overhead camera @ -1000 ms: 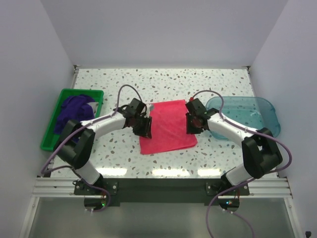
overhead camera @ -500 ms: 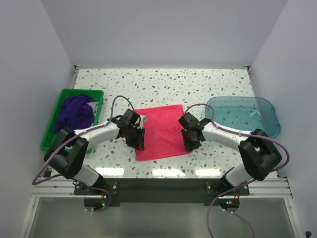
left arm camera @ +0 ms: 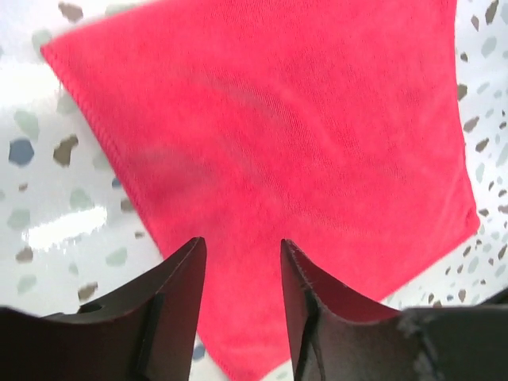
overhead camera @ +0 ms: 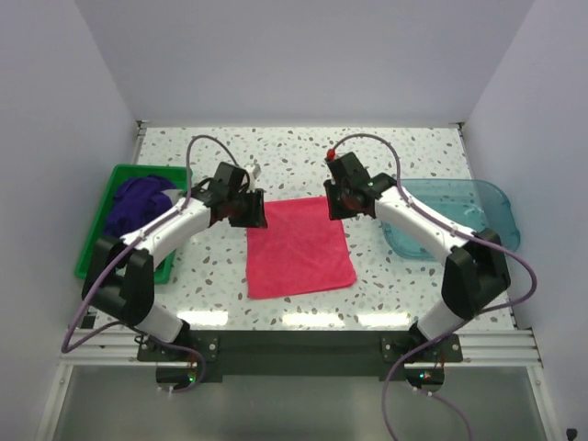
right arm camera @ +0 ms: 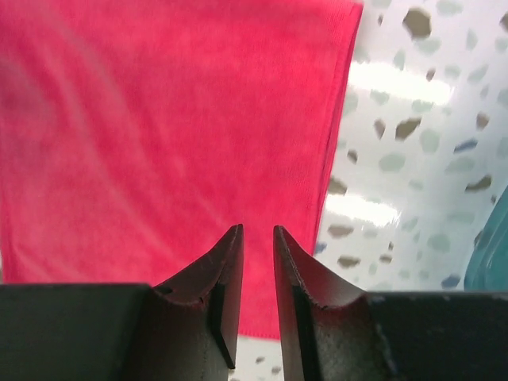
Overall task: Fold and stack the towels
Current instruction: Fold the towel
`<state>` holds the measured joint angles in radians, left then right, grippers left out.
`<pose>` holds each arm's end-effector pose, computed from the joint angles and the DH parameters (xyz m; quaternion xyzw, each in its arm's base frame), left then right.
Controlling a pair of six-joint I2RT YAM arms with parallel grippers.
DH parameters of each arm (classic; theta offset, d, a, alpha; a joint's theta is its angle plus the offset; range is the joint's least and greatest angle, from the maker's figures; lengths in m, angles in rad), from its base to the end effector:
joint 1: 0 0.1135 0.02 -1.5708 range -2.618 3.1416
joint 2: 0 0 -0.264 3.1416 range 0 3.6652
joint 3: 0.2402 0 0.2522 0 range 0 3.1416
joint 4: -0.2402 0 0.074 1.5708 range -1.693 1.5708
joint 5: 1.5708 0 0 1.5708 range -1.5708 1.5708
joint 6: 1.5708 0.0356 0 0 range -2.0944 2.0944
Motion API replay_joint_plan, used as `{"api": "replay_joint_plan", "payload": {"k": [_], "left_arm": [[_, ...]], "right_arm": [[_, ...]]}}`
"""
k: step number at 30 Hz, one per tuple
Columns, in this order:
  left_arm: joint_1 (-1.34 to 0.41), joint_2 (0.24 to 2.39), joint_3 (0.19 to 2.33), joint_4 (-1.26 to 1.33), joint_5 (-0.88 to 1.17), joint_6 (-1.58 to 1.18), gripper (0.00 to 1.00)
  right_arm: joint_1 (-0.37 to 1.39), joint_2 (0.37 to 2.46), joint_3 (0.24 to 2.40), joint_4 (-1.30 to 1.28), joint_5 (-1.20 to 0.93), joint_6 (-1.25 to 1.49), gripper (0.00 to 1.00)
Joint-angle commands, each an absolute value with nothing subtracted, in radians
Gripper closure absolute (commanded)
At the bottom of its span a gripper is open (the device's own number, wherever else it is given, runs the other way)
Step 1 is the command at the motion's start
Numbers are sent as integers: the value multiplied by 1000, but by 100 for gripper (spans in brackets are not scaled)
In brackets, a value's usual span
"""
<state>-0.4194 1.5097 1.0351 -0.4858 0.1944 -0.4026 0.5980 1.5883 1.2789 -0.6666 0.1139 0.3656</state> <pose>0.2818 -0.1332 0.2292 0.0371 0.9490 -0.2043 0.2372 0.2812 0.1867 0.2694 -0.0941 0.9500 0.0873 0.2845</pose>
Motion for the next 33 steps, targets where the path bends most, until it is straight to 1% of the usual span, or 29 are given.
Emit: {"api": "replay_joint_plan", "payload": {"k": [1,3,6,11,17,23,28,31,33], "left_arm": [[-403,1629,1088,-399,172,-371,54],[-396,1675,1109,-391,176,-364,58],[-387,1736,1118,-368,166,-353,61],[-374,1801,1129,-362,147,-337,62],[-364,1818,1085,-354,146,-334,63],[-353,1818,1046,-353,144,-334,63],[-347,1802,1052,-360,156,-327,62],[-347,1786,1100,-371,190,-311,58],[-347,1763,1129,-371,204,-292,52]], "right_arm": [[546,1701,1333,-534,114,272,75],[534,1750,1387,-505,78,256,75],[526,1836,1433,-456,74,229,75],[486,1968,1466,-384,87,222,76],[450,2057,1477,-356,95,215,76],[403,2075,1463,-357,101,207,76],[397,2039,1480,-376,78,172,75],[397,1988,1499,-385,14,126,71],[397,1965,1509,-397,-21,86,69]]}}
